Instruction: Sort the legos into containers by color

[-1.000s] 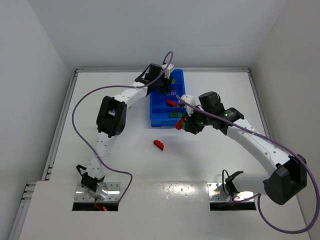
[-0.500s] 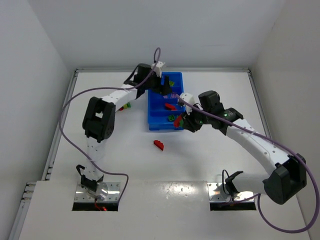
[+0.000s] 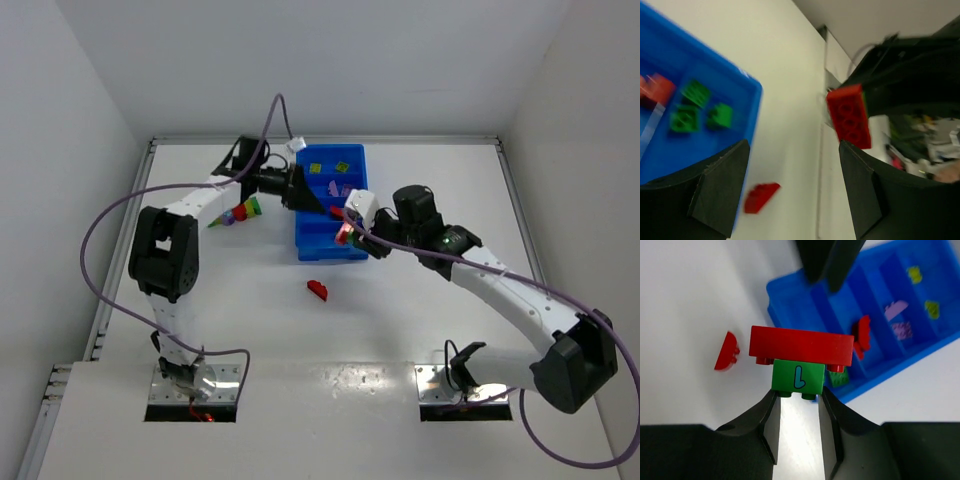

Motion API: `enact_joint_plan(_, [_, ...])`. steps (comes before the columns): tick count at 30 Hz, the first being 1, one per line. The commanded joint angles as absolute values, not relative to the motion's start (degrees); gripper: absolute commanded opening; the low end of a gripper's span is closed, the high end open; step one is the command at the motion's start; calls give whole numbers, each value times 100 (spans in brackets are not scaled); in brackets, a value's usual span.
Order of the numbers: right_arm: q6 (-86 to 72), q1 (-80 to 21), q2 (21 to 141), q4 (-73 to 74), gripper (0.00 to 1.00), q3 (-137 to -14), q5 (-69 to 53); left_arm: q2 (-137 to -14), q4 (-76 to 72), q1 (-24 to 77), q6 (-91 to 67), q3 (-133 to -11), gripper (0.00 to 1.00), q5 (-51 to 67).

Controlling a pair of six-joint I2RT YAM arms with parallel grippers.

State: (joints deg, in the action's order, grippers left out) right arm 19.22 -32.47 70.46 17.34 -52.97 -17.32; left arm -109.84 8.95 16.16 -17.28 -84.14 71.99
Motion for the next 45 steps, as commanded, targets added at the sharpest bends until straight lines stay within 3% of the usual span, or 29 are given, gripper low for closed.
enact_joint_plan(1, [2355,-3489,6785,714,0,-5256,-1644,-10714,1555,1854,-1362,-7955,78,8033])
enact_joint_plan(13, [2786,-4148,6838,642,0,-5256,-1161,-10652,2311,2021,-625,-7893,78,8771])
enact_joint_plan(17, [2786,-4148,6680,773,0,-5204,-1038,-10652,2838,1803,-142,-7945,82,8684])
enact_joint_plan(23, [2733,-4148,6399,1195,0,-5150,-984,-10994,4611,1451,1526,-8409,88,8534])
enact_joint_plan(27, [2681,-4148,6398,1309,0,-5098,-1142,-11651,7411,1345,3977,-9400,92,8700])
enact_joint_plan(32, [2620,-4096,6469,1310,0,-5150,-1555,-11584,7418,1477,3937,-9536,97,8754])
enact_joint_plan(45, [2461,-4096,6935,1187,0,-5370,-1828,-11399,7418,1801,3937,-9659,97,8807])
